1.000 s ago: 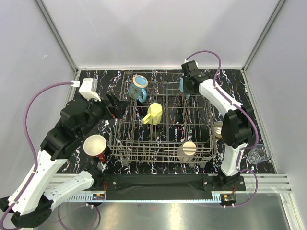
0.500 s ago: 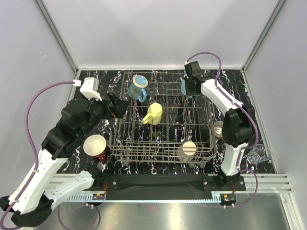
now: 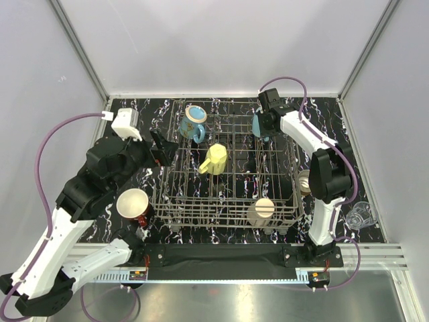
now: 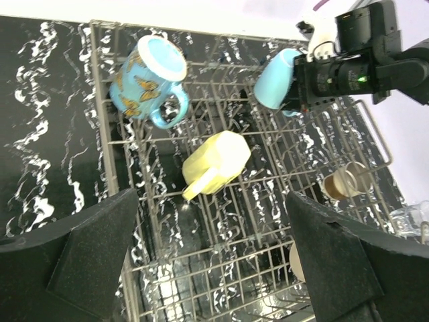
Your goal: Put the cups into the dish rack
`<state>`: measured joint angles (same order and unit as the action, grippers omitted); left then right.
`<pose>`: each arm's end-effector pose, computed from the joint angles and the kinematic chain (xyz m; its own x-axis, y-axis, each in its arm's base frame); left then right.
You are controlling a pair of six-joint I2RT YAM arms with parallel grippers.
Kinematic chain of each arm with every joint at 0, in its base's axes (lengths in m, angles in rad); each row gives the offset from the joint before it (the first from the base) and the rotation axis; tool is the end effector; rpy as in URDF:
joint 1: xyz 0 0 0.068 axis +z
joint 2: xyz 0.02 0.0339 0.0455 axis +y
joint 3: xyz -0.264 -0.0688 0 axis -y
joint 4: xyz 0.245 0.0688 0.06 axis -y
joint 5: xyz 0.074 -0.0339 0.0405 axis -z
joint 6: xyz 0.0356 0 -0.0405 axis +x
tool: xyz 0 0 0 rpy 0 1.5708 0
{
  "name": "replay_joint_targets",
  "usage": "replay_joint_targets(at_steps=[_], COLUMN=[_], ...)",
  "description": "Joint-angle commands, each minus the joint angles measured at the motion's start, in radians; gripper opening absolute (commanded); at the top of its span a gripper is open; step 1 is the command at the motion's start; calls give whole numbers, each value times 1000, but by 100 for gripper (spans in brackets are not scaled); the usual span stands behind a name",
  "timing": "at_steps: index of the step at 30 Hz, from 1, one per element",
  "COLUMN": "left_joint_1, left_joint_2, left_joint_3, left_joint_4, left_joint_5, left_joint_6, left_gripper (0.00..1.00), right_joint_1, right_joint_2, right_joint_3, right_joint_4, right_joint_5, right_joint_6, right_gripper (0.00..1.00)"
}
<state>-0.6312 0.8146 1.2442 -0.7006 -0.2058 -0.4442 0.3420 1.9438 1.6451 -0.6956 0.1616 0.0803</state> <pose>0.1185 -0.0776 0.4330 -0.3751 -0.2469 -0.8935 0.2852 0.8864 -0.3647 0.4047 0.1380 0.2531 -0.8072 -0.2033 -0.5542 -0.1842 0.9787 -0.0907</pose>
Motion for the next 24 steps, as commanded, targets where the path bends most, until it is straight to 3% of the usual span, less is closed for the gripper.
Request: replay_joint_targets(at_steps=[1,11,19,24], left_joint_1=[1,4,48,120], left_joint_2=[8,67,89,89], left_joint_3=[54,104,84,21], left_joint_4=[-46,-269,-372,-453], left_joint_5=[-70,-213,-167,-141], left_joint_6=[-7,-108,-197,-318], left_gripper=[99,99,99,99], right_joint_1=[-12,-15,-15,-15], right_joint_2=[-19,-39,-158,-313], right_joint_3=[25,12,7,18], right_joint_4=[31,8,-51,-128], right_joint_5=[-16,-51,-60,-157], right_joint_6=[3,16,58,139], right_gripper=[10,54,64,66])
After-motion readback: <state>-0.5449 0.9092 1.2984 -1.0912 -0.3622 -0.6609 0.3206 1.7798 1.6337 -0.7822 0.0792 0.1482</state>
